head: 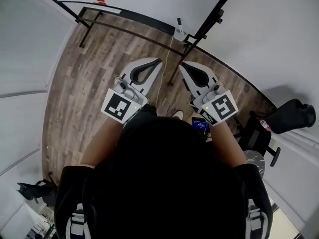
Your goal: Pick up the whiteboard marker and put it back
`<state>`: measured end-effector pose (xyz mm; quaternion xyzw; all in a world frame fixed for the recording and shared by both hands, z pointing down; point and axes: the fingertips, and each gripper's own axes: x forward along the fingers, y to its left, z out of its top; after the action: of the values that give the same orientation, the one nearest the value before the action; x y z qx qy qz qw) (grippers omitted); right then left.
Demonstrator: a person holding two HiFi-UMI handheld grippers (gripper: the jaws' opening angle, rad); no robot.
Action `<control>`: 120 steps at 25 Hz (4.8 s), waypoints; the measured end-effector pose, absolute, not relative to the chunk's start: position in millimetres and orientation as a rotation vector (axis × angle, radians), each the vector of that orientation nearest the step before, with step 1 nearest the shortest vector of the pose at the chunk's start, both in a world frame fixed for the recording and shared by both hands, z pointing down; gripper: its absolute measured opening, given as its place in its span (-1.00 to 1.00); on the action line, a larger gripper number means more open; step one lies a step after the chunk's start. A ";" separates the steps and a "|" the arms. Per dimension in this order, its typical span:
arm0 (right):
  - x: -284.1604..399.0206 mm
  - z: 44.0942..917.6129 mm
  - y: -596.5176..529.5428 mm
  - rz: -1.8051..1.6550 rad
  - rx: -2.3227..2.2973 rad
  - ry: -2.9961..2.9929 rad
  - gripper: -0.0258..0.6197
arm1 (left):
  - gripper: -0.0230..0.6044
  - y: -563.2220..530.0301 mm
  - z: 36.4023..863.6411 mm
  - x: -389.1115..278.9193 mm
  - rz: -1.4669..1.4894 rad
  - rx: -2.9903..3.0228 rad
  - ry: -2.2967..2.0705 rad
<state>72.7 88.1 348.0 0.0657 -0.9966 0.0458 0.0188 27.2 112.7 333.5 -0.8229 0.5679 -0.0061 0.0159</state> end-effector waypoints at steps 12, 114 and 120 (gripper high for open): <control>-18.1 352.3 78.8 0.167 0.314 -3.065 -0.93 | -0.92 103.1 339.2 -64.7 0.001 -2.629 1.688; -43.5 577.7 -183.7 0.246 1.068 -2.321 -0.73 | -0.92 -123.0 405.1 -109.3 -0.114 -3.090 0.968; -37.3 551.9 -182.5 0.244 1.084 -2.411 -0.73 | -0.92 -126.0 404.3 -98.5 -0.107 -3.092 0.944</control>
<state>-37.3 -182.5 551.9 0.3963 -0.8814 0.0894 0.2410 -98.5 -126.0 404.3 -0.9548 0.2916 -0.0330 -0.0466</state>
